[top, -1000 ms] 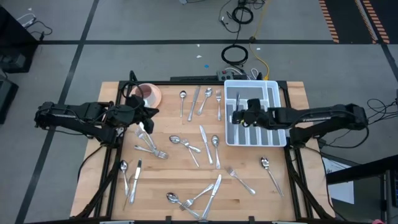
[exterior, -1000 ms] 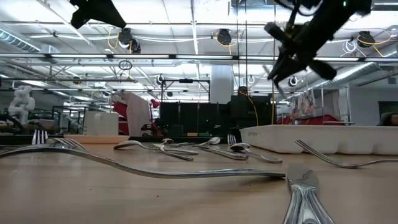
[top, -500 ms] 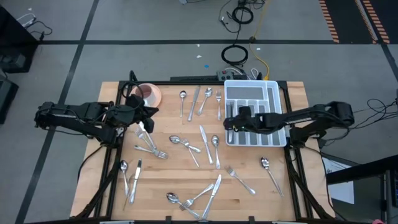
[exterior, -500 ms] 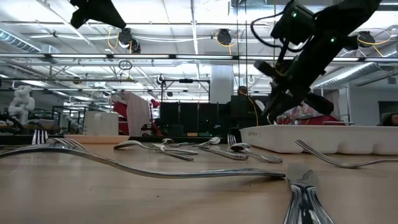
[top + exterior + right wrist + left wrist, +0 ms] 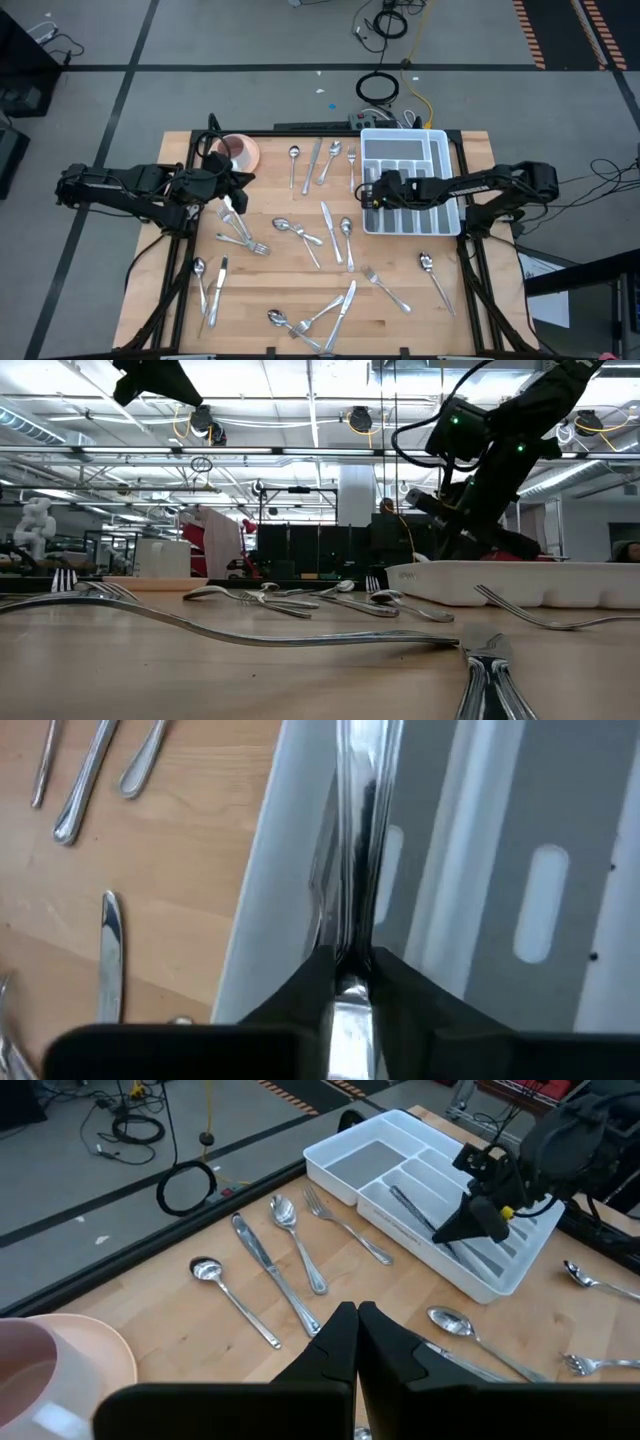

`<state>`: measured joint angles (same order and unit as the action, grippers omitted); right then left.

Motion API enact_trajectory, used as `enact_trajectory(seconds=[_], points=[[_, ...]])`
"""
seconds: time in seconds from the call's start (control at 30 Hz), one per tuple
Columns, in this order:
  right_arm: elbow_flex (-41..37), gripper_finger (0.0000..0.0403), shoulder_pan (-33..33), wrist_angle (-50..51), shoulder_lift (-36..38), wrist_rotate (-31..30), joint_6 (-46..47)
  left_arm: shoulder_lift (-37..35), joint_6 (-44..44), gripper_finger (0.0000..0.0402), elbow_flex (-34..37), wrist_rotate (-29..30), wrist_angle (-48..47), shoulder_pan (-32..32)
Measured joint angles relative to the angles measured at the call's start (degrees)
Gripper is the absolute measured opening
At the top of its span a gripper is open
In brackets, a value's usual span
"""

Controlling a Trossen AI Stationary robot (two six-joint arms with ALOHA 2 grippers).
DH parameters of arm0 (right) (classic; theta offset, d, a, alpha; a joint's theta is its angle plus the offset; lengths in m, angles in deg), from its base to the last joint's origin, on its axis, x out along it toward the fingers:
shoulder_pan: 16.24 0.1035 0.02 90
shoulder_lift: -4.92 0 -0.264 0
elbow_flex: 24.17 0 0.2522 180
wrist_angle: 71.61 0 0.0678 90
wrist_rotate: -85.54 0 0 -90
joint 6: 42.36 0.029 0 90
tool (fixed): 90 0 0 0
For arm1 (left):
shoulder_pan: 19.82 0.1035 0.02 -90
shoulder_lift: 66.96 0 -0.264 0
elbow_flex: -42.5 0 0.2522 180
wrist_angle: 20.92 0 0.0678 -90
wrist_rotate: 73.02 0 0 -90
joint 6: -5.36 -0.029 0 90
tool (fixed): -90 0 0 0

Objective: Sort silverware
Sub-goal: Put the silver table knife into the silverware rack, then put the silver spoon into the silverware rack

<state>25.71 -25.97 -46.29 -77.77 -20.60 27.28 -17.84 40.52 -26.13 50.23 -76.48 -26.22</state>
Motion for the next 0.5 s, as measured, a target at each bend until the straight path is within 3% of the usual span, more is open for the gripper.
enact_trajectory(seconds=[0.3,0.5], points=[[0.0,0.0185,0.0,-1.8,3.5,-1.0,-11.9,0.0,0.1,0.0008,0.0,0.5,-1.1,0.0],[1.5,0.0213,2.4,-1.5,13.3,-1.8,-27.2,0.0,0.1,0.0008,0.0,0.5,-1.3,0.0]])
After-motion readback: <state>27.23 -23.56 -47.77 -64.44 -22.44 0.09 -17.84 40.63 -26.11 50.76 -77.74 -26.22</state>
